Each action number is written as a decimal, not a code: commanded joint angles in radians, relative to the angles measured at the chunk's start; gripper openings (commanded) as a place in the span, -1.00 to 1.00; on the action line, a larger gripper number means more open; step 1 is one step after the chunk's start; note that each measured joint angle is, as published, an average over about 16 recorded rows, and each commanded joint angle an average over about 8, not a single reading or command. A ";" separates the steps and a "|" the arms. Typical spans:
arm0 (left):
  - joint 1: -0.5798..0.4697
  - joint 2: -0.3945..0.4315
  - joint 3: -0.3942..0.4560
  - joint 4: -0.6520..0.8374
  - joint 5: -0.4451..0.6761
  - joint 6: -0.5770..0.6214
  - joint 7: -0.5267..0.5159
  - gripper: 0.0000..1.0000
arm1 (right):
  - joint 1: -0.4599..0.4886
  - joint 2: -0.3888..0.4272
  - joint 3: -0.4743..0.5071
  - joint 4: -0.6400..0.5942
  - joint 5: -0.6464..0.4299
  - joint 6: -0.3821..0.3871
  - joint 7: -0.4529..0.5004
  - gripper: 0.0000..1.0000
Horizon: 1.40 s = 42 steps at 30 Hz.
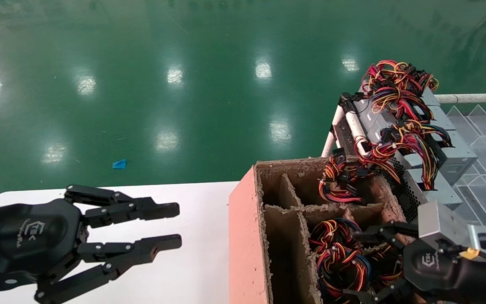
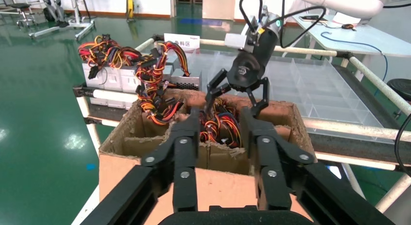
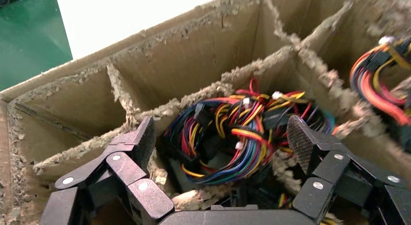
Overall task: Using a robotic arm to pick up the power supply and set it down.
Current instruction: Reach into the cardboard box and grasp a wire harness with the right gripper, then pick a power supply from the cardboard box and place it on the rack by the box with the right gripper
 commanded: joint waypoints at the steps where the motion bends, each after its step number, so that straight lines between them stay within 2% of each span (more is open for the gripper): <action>1: 0.000 0.000 0.000 0.000 0.000 0.000 0.000 -1.00 | -0.012 -0.005 -0.003 -0.009 -0.002 0.004 -0.007 -1.00; 26: 0.000 0.000 0.000 0.000 0.000 0.000 0.000 -1.00 | -0.041 0.006 -0.005 -0.015 0.004 0.005 -0.016 -1.00; 42: 0.000 0.000 0.000 0.000 0.000 0.000 0.000 -1.00 | -0.031 0.006 0.013 -0.088 0.087 -0.059 -0.023 -1.00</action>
